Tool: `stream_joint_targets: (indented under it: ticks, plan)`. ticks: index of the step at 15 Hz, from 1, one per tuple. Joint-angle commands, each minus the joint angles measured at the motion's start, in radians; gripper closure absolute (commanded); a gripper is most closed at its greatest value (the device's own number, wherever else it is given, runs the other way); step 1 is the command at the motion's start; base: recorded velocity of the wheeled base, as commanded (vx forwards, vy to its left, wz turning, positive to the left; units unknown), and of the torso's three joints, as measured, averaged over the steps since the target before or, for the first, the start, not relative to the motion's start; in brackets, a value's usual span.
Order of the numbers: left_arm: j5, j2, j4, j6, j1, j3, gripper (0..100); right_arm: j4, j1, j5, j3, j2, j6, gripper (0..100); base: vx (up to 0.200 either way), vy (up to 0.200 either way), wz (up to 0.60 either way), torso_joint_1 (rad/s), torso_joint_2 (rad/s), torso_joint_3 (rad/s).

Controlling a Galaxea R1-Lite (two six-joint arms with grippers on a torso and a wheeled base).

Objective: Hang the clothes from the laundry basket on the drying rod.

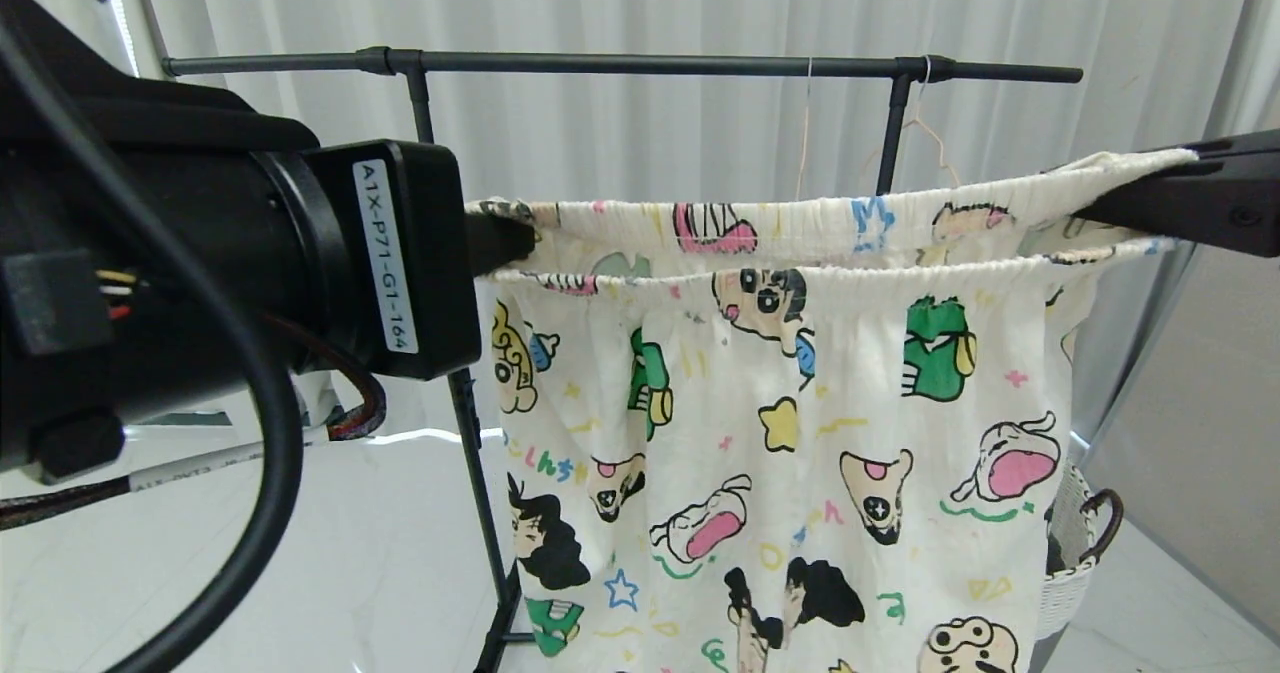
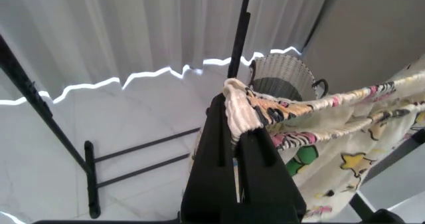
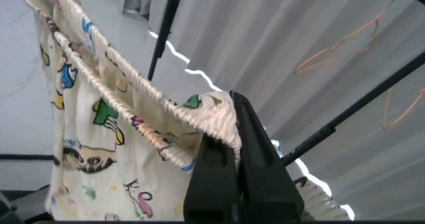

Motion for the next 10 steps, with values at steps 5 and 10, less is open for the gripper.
stream_joint_targets:
  ticks: [5,10]
  plan:
    - [0.004,-0.002,-0.001,-0.001,0.0,0.001,100,0.0,0.005,-0.051,0.049,-0.021,-0.004,0,0.0,0.0,0.0,0.0,0.0,0.0]
    - [0.077,0.007,-0.001,0.087,0.023,0.025,100,0.008,0.005,-0.004,0.144,-0.145,-0.03,0,0.0,0.0,0.0,0.0,0.0,0.0]
